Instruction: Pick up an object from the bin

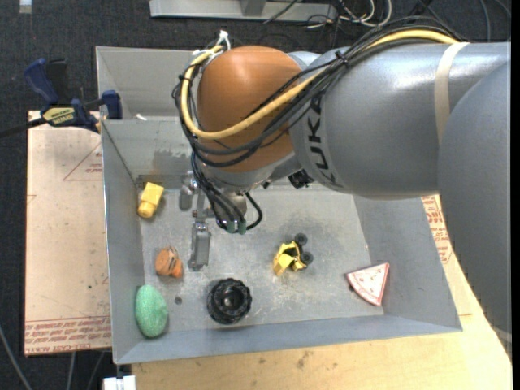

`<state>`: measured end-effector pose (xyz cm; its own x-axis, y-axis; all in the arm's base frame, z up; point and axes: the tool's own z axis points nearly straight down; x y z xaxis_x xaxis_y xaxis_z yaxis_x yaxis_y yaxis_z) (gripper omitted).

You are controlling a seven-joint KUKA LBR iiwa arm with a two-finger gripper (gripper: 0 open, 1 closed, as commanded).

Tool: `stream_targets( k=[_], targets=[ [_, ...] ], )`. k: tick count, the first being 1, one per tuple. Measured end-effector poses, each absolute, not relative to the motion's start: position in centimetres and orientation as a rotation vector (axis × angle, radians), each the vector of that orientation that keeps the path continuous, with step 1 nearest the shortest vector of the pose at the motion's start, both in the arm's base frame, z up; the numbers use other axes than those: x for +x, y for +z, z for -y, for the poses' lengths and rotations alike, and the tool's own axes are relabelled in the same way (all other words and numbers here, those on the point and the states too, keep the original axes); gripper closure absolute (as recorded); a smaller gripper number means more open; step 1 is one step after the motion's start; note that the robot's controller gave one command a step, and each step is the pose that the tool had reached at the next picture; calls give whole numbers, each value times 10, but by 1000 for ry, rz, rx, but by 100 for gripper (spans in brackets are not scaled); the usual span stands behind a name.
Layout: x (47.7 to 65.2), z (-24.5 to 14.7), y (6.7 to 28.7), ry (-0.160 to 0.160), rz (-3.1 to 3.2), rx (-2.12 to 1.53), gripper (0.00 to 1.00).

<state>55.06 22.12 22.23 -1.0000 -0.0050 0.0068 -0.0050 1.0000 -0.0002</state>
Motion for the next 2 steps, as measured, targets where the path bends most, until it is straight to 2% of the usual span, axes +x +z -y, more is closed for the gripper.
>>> stream_targets(
  k=[1, 2],
  targets=[
    [552, -220, 227, -2, 3142, 1, 0],
    [534, -225, 182, -5, 3148, 35, 0]
  ],
)
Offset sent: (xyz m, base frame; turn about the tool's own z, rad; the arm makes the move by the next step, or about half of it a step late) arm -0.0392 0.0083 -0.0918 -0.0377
